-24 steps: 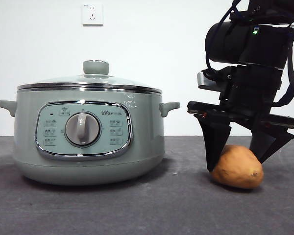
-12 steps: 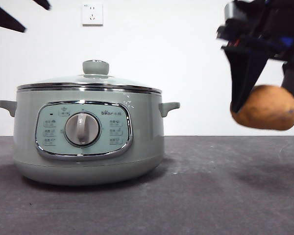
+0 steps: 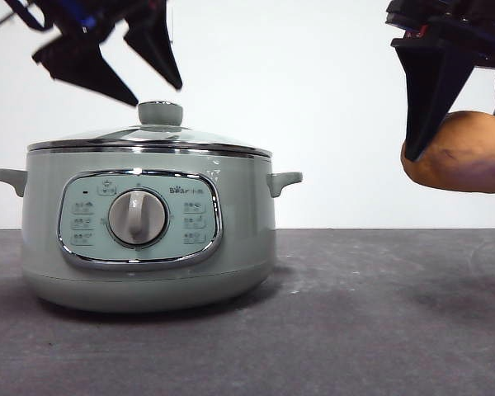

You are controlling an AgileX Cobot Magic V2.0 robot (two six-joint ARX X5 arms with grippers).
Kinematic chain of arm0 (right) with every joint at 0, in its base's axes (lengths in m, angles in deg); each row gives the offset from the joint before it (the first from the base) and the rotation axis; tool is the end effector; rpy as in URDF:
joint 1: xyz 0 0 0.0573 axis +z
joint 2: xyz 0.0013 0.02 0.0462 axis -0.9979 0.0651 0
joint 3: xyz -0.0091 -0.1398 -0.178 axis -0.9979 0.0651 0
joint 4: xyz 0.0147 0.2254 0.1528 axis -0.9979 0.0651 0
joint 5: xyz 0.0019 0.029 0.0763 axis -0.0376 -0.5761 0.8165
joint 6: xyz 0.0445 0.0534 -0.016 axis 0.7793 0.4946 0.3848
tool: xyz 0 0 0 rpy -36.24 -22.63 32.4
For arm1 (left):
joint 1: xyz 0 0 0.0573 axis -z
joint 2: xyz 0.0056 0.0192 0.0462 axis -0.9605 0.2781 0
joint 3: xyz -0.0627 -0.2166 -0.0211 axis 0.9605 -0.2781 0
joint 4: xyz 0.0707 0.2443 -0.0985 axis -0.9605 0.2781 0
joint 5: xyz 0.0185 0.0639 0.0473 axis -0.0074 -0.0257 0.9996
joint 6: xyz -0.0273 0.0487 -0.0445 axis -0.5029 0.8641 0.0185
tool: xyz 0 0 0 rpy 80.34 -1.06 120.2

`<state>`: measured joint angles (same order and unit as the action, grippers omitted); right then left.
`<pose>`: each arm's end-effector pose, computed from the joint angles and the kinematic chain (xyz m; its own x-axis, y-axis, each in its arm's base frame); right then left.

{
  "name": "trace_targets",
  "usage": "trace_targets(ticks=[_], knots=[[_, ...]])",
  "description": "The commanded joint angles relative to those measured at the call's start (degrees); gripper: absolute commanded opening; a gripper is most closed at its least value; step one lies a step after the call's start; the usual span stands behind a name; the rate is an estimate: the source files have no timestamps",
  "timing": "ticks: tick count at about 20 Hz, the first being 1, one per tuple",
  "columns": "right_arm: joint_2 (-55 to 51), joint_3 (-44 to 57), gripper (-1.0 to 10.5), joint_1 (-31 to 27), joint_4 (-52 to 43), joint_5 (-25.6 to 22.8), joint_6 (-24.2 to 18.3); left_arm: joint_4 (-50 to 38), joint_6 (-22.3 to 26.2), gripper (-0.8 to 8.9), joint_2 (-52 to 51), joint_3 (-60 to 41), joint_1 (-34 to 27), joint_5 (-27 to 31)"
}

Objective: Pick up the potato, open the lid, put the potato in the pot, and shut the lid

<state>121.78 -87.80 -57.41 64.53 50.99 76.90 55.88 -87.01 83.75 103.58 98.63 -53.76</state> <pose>0.2356 0.1329 0.2073 0.3702 0.2596 -0.8919 -0.3145 0.9385 0.1426 0.3129 -0.1523 0.2496 0.6877 -0.4597 -0.5619 0.4600 0.8747 -0.1527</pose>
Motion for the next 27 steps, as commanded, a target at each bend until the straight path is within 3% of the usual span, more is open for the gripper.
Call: trace_targets(ticks=[1,6,9,17,25,27], knots=[[0.0,-0.1,0.0,0.1,0.0,-0.2,-0.1,-0.5,1.1,3.51,2.0,0.0,0.1,0.1],[0.0,-0.1,0.0,0.0,0.0,-0.2,-0.1,-0.6,1.2,3.26,3.3,0.0,1.1,0.0],[0.0,-0.1,0.0,0.0,0.0,-0.2,-0.1,-0.1,2.5,-0.06,3.3,0.0,1.2,-0.2],[-0.3,-0.1,0.0,0.0,-0.1,-0.2,-0.1,-0.7,2.8,-0.09,0.7,0.0,1.2,0.2],[-0.9,-0.2,0.0,0.1,-6.1,0.3,-0.1,0.9,3.3,-0.09,-19.1,0.0,1.1,5.9],[-0.9,-0.5,0.0,0.2,-9.1,2.6,-0.1,3.5,4.3,-0.09,-25.0,0.0,1.1,7.7]])
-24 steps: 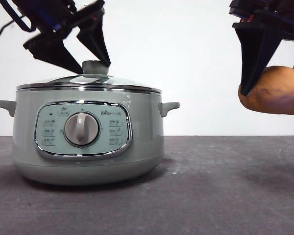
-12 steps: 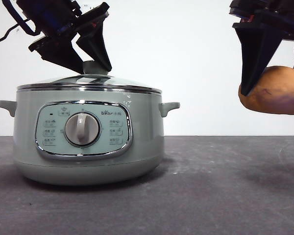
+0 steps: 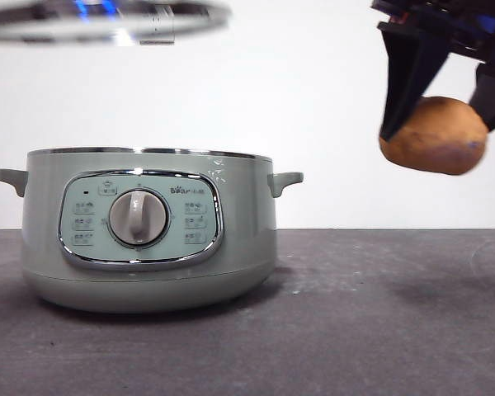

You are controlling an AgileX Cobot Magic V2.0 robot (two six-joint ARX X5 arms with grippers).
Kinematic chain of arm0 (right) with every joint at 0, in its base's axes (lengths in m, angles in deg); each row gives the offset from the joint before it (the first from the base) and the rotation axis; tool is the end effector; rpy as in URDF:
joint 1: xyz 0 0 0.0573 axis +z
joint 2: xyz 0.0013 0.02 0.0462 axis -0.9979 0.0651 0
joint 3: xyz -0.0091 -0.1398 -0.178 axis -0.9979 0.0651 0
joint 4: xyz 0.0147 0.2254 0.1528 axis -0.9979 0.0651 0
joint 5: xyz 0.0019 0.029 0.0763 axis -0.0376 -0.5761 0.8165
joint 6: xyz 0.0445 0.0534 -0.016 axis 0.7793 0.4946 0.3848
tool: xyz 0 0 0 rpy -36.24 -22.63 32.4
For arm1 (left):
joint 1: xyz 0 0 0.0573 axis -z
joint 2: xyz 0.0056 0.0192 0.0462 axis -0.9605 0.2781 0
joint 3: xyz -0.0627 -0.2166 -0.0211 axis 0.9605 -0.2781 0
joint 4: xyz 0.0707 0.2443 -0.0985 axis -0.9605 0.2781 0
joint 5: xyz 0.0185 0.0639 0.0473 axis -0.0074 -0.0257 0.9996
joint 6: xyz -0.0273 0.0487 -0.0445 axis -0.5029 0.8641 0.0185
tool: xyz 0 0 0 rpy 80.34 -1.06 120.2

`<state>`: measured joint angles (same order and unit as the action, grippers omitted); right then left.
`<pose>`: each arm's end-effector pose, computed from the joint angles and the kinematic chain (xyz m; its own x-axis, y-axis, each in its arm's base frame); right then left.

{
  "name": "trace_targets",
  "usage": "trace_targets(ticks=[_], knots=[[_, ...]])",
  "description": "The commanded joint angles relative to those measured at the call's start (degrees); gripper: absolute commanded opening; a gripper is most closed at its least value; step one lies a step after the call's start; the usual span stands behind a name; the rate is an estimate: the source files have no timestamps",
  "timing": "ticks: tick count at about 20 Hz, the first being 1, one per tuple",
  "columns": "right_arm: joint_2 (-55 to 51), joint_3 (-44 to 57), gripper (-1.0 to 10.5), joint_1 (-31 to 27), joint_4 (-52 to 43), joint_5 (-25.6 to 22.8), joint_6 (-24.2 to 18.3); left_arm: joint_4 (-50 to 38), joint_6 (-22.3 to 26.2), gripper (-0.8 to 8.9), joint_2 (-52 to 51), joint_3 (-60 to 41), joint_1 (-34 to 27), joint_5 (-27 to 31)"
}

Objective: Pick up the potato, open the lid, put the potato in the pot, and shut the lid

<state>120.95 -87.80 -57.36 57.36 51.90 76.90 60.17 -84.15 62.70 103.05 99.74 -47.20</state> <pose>0.2452 0.1394 0.2189 0.4667 0.3315 -0.8200 -0.3415 0.9227 0.1786 0.2443 -0.1195 0.3453 0.8475 -0.4281 -0.3138 0.4356 0.8988 -0.0495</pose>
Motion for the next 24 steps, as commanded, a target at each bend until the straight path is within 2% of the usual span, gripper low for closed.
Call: trace_targets(ticks=[1,5,10,19,24], knots=[[0.0,-1.0,0.0,0.2,-3.3,3.2,-0.1,0.7,1.5,-0.09,-6.9,0.5,0.0,1.8],[1.0,-3.8,-0.1,2.4,-9.8,5.1,-1.2,6.7,1.5,-0.09,-16.3,0.5,0.0,6.0],[10.6,-14.9,-0.1,6.6,-11.1,5.4,-3.6,12.7,1.2,-0.09,-25.0,0.5,0.0,8.4],[39.9,-45.2,-0.1,12.9,-4.2,4.8,-11.6,16.1,1.2,-0.09,-26.7,0.5,0.0,10.0],[50.4,-49.9,-0.1,14.1,-4.2,4.7,-13.7,16.1,1.2,-0.09,-26.6,0.5,0.0,10.0]])
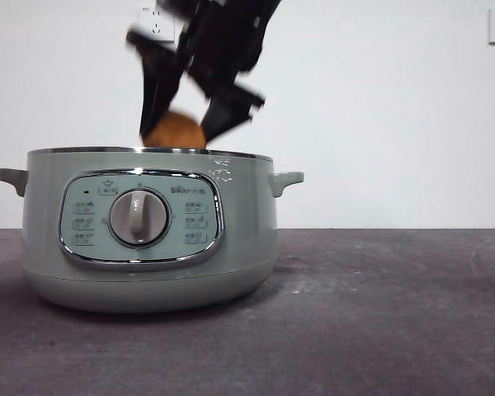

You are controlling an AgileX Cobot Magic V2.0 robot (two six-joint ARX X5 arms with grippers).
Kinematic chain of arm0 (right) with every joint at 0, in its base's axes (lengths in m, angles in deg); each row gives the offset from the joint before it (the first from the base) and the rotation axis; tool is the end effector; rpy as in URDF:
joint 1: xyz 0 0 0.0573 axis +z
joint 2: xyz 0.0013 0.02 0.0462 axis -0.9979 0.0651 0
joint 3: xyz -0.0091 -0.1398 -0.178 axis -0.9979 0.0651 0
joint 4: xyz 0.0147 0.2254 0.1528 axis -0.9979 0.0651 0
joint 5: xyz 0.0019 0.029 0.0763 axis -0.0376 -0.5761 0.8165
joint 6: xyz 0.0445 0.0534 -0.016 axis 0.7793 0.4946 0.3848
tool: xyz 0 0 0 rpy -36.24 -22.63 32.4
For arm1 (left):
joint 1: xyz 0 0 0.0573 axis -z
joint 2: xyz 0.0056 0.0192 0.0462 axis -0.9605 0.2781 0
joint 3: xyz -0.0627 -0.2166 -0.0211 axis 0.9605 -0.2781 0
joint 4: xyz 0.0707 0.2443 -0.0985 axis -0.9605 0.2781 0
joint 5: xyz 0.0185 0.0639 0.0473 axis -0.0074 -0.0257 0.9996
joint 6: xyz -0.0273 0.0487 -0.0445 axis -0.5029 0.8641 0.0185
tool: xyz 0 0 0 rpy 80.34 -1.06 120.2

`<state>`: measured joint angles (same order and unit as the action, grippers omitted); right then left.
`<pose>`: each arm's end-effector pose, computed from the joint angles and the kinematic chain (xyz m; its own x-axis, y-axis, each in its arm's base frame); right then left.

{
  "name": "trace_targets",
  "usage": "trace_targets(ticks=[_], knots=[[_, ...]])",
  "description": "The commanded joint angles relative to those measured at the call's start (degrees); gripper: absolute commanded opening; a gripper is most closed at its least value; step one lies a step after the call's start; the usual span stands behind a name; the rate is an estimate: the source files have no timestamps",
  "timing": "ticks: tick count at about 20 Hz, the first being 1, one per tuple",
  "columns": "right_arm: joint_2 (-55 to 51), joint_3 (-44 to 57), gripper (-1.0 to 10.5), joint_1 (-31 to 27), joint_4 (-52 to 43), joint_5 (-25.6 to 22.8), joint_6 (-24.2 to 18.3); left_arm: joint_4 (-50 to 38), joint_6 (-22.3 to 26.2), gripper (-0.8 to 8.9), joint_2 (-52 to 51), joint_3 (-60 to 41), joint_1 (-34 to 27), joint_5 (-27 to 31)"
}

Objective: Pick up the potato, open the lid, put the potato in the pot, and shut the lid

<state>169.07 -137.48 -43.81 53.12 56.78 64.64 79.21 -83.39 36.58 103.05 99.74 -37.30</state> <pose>0.3454 0.3272 0.2239 0.3735 0.5440 -0.7514 -0.7331 0.6694 0.1202 0.1278 -0.0525 0.3910 0.9401 -0.2817 -0.1920 0.2865 0.9581 -0.0027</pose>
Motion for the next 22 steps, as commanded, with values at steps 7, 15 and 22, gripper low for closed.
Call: trace_targets(ticks=[7,15,22], knots=[[7.4,-0.3,-0.1,2.0,1.8,-2.6,-3.8,-2.4,0.5,-0.09,-0.5,0.5,0.0,1.7],[8.7,-0.3,2.2,2.2,4.2,-2.9,-5.2,-1.0,0.5,-0.09,1.0,0.5,0.0,1.7],[5.9,-0.3,4.2,2.1,4.2,-3.0,-3.8,-0.4,0.5,-0.09,4.2,0.5,0.0,1.5]])
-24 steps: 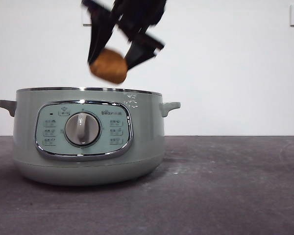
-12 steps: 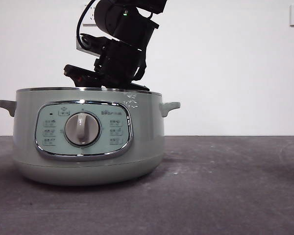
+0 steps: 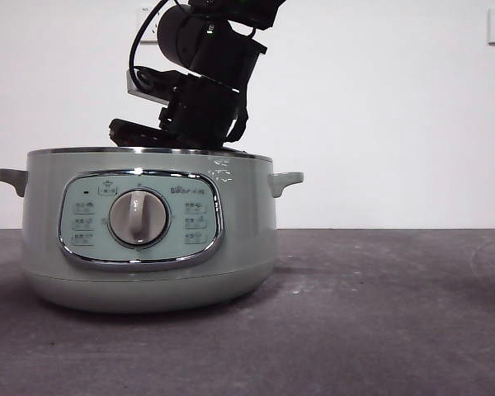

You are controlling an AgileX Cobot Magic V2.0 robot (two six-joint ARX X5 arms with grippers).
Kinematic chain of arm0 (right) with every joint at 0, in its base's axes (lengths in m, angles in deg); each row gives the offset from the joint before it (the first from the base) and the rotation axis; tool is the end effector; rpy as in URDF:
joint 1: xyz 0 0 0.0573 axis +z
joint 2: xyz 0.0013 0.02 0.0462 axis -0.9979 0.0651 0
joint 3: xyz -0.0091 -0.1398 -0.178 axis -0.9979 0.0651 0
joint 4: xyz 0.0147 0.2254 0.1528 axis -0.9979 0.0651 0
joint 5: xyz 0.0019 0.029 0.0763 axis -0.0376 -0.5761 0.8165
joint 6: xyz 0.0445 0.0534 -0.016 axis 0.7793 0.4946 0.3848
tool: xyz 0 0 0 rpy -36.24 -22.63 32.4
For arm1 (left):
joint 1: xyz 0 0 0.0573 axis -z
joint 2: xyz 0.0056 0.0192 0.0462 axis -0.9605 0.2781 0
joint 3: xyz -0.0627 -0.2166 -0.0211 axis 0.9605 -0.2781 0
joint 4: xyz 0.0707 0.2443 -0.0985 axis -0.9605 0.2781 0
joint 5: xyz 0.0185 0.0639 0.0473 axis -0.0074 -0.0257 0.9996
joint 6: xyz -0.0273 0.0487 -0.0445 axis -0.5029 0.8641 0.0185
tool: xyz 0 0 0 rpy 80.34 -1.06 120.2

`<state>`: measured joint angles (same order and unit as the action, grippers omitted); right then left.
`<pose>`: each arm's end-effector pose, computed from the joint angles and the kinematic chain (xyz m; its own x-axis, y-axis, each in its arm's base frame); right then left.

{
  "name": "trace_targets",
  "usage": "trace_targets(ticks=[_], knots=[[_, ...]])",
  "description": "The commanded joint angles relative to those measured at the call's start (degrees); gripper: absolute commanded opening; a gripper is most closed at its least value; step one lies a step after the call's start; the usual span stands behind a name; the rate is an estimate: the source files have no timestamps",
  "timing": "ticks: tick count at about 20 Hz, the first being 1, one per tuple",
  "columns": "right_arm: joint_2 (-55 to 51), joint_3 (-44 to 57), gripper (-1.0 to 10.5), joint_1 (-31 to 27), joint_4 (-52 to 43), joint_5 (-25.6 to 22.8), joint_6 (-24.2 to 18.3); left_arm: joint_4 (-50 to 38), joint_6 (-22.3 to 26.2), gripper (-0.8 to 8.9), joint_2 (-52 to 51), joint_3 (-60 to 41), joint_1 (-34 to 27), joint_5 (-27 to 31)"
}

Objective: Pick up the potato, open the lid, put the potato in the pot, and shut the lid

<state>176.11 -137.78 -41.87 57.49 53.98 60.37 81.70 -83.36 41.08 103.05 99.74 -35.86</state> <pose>0.3390 0.3397 0.1638 0.2789 0.4141 -0.8665 -0.7697 0.6359 0.0561 0.1468 -0.0602 0.3759 0.9198 -0.2443 -0.3071 0.2644 0.9641 0.0251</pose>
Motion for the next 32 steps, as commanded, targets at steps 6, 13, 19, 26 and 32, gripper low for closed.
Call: trace_targets(ticks=[6,13,19,26,32], knots=[[-15.8,0.0,4.1,-1.2,7.8,-6.6,0.6,-8.7,0.5,-0.09,4.9,0.5,0.0,-0.1],[-35.8,0.0,4.1,-4.0,16.6,-10.9,1.3,-21.3,-0.3,-0.09,23.3,0.5,0.1,-8.0],[-43.4,0.0,4.1,-4.2,19.1,-10.9,1.3,-29.3,-2.8,-0.09,36.4,0.5,0.9,-10.9],[-44.7,0.0,4.1,-4.2,22.6,-12.8,1.9,-31.6,-3.0,-0.09,44.0,0.5,3.7,-10.9],[-44.7,0.0,4.1,-4.3,22.9,-15.3,2.8,-28.4,-3.0,-0.09,45.3,0.5,3.8,-10.5]])
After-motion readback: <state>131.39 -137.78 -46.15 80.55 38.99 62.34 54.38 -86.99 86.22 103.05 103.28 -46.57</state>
